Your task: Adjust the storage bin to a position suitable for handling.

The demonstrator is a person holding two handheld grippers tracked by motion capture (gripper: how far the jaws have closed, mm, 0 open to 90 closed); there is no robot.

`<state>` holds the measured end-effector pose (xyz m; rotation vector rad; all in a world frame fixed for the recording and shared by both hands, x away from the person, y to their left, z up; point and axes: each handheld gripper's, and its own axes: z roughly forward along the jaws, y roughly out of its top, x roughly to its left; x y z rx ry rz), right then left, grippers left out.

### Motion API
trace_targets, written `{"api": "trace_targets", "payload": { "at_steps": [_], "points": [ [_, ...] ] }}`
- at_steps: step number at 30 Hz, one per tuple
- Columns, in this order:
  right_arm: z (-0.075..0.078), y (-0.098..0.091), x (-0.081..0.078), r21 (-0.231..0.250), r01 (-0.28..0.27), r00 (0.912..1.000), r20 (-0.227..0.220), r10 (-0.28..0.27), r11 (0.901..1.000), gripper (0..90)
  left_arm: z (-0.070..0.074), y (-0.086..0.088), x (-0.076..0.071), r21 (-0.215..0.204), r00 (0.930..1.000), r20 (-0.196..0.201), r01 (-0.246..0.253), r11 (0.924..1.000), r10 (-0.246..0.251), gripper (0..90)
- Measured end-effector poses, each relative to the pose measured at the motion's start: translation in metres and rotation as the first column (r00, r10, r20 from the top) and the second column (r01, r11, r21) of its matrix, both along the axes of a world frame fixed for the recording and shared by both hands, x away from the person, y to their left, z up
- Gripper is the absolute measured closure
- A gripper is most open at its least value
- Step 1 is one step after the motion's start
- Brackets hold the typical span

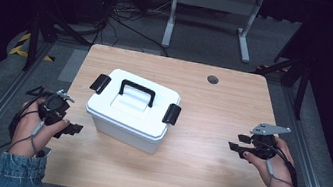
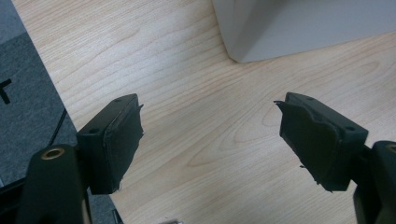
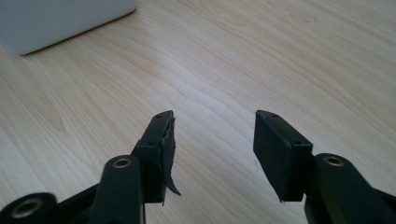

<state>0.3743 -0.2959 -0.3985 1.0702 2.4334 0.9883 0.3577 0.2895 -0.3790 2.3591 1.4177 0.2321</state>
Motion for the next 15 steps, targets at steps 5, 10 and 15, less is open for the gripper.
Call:
{"api": "trace_targets", "payload": {
  "at_steps": [5,10,15],
  "points": [
    [0.008,0.008,0.002,0.011,-0.012,0.9996,-0.026,0.012,0.9999,48.6,0.0,-0.001,0.002,-0.004,1.0,0.0,0.002,1.0,-0.002,21.6],
    [0.017,0.015,0.006,0.021,-0.036,0.9986,-0.037,0.037,0.9991,49.0,0.003,0.002,0.0,-0.016,1.0,0.006,-0.002,0.9999,0.002,21.4],
    [0.029,0.027,0.011,0.043,-0.075,0.9968,-0.027,0.076,0.9963,50.2,0.008,0.006,0.004,-0.029,0.9995,0.019,-0.024,0.9993,0.025,21.2]
  ]
}}
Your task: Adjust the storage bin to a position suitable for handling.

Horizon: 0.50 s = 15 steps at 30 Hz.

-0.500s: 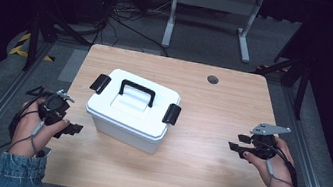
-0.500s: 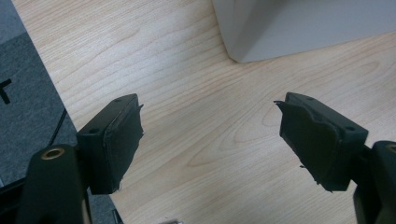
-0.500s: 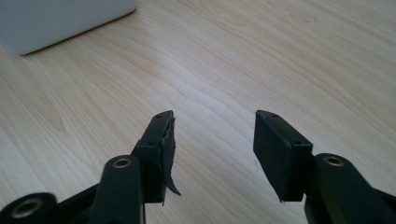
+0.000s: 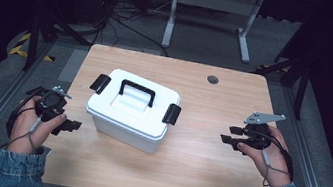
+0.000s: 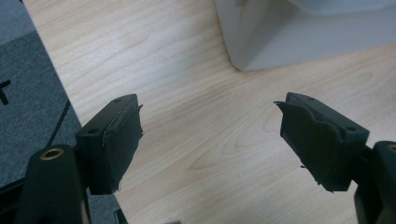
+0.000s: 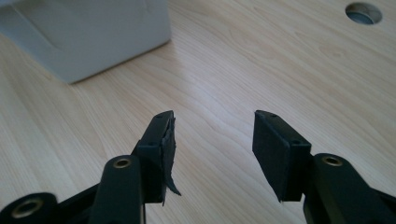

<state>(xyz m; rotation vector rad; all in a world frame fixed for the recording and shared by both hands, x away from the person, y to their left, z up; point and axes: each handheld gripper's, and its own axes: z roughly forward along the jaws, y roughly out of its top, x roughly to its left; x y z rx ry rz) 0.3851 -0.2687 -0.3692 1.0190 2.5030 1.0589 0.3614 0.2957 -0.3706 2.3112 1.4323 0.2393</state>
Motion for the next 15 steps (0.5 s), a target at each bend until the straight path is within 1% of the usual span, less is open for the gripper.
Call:
{"api": "trace_targets", "payload": {
  "at_steps": [2,3,5,8,9,10,11,12,13,14,15],
  "points": [
    [0.006,0.006,0.002,0.001,-0.015,0.9999,0.003,0.015,0.9999,50.5,0.001,0.002,0.003,-0.012,1.0,-0.002,0.006,0.9999,-0.006,21.1],
    [0.011,0.011,0.004,0.002,-0.031,0.9995,0.009,0.031,0.9995,50.6,0.002,0.004,0.004,-0.014,1.0,-0.001,0.007,0.9999,-0.007,21.1],
    [0.019,0.019,0.006,0.005,-0.048,0.9987,0.015,0.048,0.9988,50.8,0.002,0.007,0.006,-0.018,1.0,0.0,0.001,0.9998,-0.001,21.2],
    [0.029,0.032,0.01,0.008,-0.079,0.9968,0.015,0.079,0.9969,50.8,0.001,0.006,0.008,-0.014,0.9999,-0.004,0.01,0.9998,-0.01,21.3],
    [0.032,0.036,0.012,0.007,-0.088,0.9961,0.014,0.088,0.9961,50.9,0.001,0.005,0.009,-0.02,0.9999,-0.008,0.014,0.9997,-0.014,21.3],
    [0.034,0.041,0.013,0.005,-0.098,0.9951,0.016,0.098,0.9952,50.9,0.001,0.005,0.01,-0.017,0.9997,-0.005,0.025,0.9996,-0.025,21.3],
    [0.039,0.049,0.016,0.0,-0.114,0.9933,0.016,0.114,0.9935,50.9,0.001,0.004,0.011,-0.015,0.9997,-0.007,0.021,0.9997,-0.022,21.3],
    [0.041,0.053,0.017,-0.003,-0.123,0.9923,0.015,0.123,0.9924,50.9,0.001,0.004,0.011,-0.015,0.9997,-0.007,0.021,0.9997,-0.022,21.2],
    [0.041,0.053,0.017,-0.003,-0.123,0.9923,0.015,0.123,0.9924,50.9,0.002,0.004,0.012,-0.015,0.9997,-0.007,0.022,0.9996,-0.022,21.2],
    [0.048,0.065,0.02,-0.003,-0.148,0.9889,0.015,0.148,0.989,50.9,0.002,0.004,0.014,-0.013,0.9997,-0.008,0.023,0.9997,-0.023,21.1],
    [0.051,0.069,0.022,-0.003,-0.159,0.9872,0.016,0.159,0.9873,51.0,0.002,0.004,0.014,-0.012,0.9998,-0.006,0.017,0.9998,-0.017,21.1]
  ]
}}
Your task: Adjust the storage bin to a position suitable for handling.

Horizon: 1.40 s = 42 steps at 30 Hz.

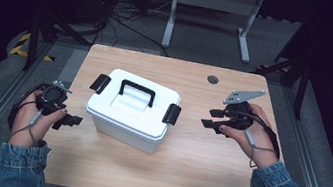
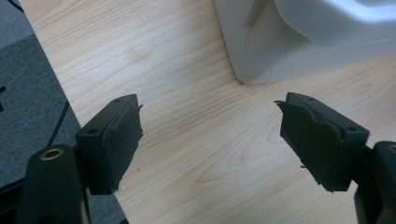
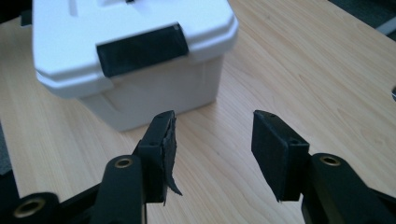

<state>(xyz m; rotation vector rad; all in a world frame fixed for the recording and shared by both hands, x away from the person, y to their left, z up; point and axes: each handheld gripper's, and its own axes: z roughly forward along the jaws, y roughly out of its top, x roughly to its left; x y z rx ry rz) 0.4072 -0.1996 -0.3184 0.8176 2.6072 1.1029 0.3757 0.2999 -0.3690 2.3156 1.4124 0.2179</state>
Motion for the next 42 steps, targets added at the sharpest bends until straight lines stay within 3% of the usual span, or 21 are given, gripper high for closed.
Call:
{"api": "trace_targets", "payload": {
  "at_steps": [5,9,13,16,25,30,36,42],
  "points": [
    [0.012,0.02,0.01,0.013,-0.027,0.9996,-0.009,0.028,0.9995,50.9,-0.005,0.0,0.006,0.034,0.9989,-0.026,-0.039,0.9986,0.04,21.3],
    [0.018,0.034,0.018,0.049,-0.057,0.9982,-0.017,0.058,0.9972,51.2,-0.007,0.0,0.008,0.039,0.9985,-0.045,-0.031,0.9988,0.033,20.8],
    [0.024,0.051,0.024,0.033,-0.076,0.997,-0.014,0.076,0.9966,51.1,-0.007,0.0,0.01,0.042,0.9982,-0.04,-0.044,0.9982,0.045,22.0],
    [0.026,0.066,0.029,0.032,-0.092,0.9954,-0.026,0.092,0.9953,50.9,-0.006,0.0,0.012,0.047,0.9992,-0.038,-0.011,0.9988,0.012,22.7],
    [0.022,0.105,0.043,0.019,-0.151,0.9868,-0.056,0.152,0.9883,51.1,-0.006,-0.002,0.014,0.036,0.9992,-0.04,0.008,0.9993,-0.006,23.1],
    [0.018,0.127,0.054,0.023,-0.173,0.9815,-0.08,0.174,0.9847,52.4,-0.004,-0.002,0.013,0.051,0.9999,-0.005,0.012,0.9987,-0.012,22.4],
    [0.01,0.145,0.062,0.009,-0.186,0.977,-0.104,0.186,0.9824,55.2,-0.003,-0.002,0.012,0.038,0.9999,0.001,0.01,0.9992,-0.01,21.4],
    [0.001,0.159,0.067,0.01,-0.198,0.9714,-0.131,0.198,0.9801,62.0,-0.003,-0.003,0.013,0.037,0.9992,-0.01,0.039,0.9985,-0.039,22.8]
  ]
}}
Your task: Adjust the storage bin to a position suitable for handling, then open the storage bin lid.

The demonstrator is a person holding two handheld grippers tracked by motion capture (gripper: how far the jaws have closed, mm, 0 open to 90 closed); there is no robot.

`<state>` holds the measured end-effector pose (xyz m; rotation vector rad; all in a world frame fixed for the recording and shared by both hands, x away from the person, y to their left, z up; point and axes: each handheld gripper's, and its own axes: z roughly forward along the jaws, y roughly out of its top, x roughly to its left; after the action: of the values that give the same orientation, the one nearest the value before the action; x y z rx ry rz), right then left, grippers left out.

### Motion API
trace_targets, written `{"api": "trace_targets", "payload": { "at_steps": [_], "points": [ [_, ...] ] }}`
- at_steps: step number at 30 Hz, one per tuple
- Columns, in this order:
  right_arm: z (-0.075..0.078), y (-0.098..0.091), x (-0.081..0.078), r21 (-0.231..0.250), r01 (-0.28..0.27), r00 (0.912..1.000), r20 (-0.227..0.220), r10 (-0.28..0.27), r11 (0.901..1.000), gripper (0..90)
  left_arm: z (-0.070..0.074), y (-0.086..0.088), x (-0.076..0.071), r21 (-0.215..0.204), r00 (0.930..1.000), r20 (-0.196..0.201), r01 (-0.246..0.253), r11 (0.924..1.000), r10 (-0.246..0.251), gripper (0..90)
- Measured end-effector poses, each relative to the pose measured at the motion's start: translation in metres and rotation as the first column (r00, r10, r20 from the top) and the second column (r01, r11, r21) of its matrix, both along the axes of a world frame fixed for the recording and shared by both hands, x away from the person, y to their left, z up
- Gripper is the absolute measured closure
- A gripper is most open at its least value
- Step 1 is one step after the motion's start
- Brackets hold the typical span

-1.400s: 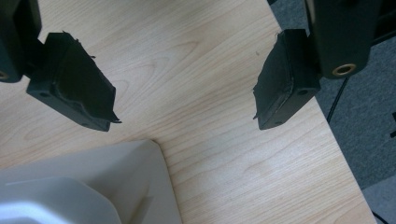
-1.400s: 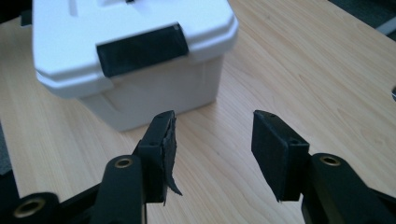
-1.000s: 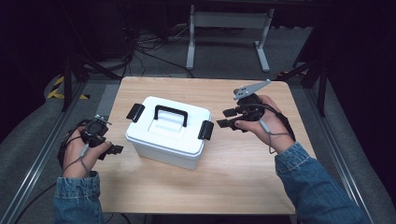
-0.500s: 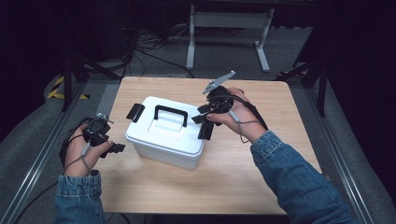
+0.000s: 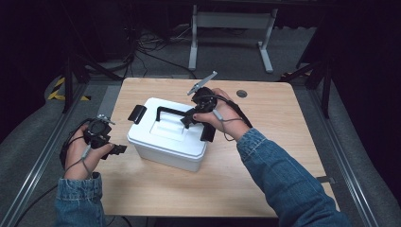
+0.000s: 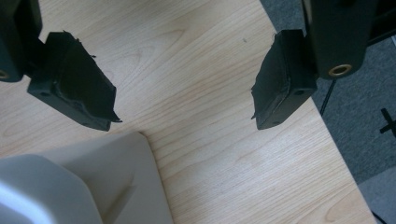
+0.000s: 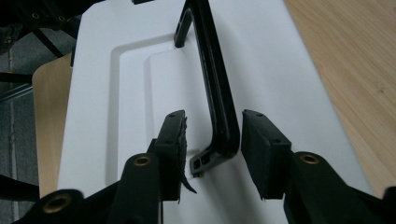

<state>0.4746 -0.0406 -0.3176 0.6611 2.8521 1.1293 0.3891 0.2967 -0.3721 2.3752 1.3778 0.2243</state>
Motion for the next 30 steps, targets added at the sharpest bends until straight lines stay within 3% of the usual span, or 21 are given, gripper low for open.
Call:
{"api": "trace_targets", "payload": {
  "at_steps": [5,12,22,30],
  "points": [
    [-0.004,0.012,-0.001,-0.014,-0.02,0.9998,0.006,0.02,0.9997,67.1,0.0,-0.001,0.002,0.003,1.0,0.002,0.008,1.0,-0.008,22.6],
    [-0.004,0.018,-0.004,-0.043,-0.049,0.9985,0.023,0.05,0.9979,82.1,0.0,-0.003,0.003,0.005,0.9999,0.0,0.012,0.9999,-0.012,22.5],
    [-0.001,0.022,-0.01,-0.098,-0.075,0.9933,0.08,0.083,0.9923,84.5,0.0,-0.001,0.0,-0.013,1.0,-0.002,0.0,0.9999,0.0,22.6],
    [0.004,0.021,-0.012,-0.049,-0.085,0.9919,0.09,0.09,0.9951,85.0,-0.001,-0.001,-0.002,-0.006,1.0,-0.004,0.005,1.0,-0.005,22.5]
  ]
}}
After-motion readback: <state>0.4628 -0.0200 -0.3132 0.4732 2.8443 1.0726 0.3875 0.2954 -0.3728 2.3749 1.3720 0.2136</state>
